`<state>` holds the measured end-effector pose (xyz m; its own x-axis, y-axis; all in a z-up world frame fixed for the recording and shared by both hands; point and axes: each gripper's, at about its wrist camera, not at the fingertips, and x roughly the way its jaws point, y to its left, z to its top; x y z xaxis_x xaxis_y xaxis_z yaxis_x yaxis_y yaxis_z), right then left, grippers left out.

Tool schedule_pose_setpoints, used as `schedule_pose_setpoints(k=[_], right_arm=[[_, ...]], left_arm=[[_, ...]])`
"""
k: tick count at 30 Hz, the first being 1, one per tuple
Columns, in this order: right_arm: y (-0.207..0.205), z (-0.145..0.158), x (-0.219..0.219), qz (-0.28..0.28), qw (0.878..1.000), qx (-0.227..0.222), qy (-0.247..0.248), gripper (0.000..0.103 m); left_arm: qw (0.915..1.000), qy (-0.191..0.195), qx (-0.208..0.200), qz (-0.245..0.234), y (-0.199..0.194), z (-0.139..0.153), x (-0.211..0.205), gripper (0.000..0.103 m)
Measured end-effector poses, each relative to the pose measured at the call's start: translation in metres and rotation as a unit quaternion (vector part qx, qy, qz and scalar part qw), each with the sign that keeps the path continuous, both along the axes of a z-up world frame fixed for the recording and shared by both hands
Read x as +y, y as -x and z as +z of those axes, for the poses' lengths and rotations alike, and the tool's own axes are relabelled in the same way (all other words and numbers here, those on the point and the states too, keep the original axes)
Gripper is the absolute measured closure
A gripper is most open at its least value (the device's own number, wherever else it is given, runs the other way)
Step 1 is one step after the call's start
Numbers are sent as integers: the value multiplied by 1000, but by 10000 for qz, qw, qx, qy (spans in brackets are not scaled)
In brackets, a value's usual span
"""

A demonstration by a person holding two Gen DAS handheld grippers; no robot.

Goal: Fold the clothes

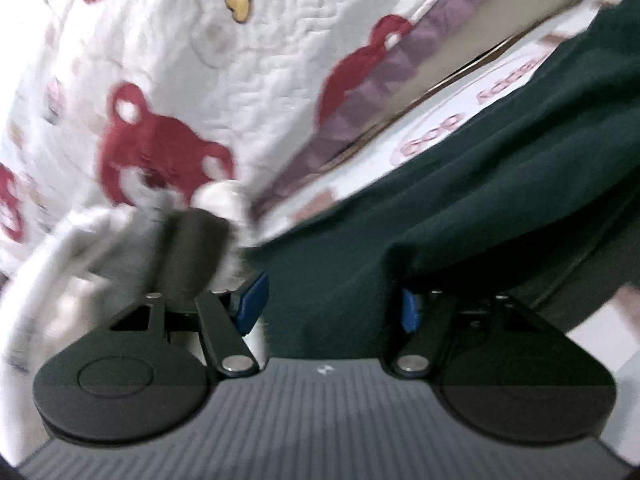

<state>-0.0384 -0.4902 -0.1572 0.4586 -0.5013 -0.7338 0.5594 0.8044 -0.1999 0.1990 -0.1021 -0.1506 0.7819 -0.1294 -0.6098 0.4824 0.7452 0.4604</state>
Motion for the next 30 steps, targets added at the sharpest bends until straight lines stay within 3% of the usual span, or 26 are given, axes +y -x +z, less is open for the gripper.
schedule_pose_setpoints(k=[1,4,8,14,16,18,20,22,25,28,30], right_arm=[[1,-4,-1,62,9997,197,-152,92],[9,-5,3,272,9978,564,-230,80],[28,19,15,766,9967,213,-169,58],[35,60,5,554,9966,-589,-171,51],[29,66,3,609,9951,-748,-235,51],[16,68,7,786,9940,-722,-222,50],[1,68,11,975,9924,-705,-247,50],[-17,68,8,1070,9899,-836,-409,50],[-50,64,2,1189,9872,-880,-598,50],[-91,56,-6,1320,9865,-677,-696,50],[-123,51,-11,1614,9847,-229,-620,50]], left_arm=[[10000,-49,-40,55,-1,2,3,37],[9994,-197,-159,222,-4,8,13,36],[9963,-305,-328,736,-10,15,32,36],[9853,-454,-579,1542,-20,26,60,42],[9841,-129,-477,1708,-23,37,72,42],[9819,728,11,1746,-30,43,85,42],[9701,1630,589,1697,-36,44,95,42],[9564,2216,1053,1585,-38,38,94,42],[9446,2635,1447,1315,-34,26,84,40],[9454,2650,1434,1245,-31,15,72,40],[9480,2615,1349,1215,-30,10,68,40]])
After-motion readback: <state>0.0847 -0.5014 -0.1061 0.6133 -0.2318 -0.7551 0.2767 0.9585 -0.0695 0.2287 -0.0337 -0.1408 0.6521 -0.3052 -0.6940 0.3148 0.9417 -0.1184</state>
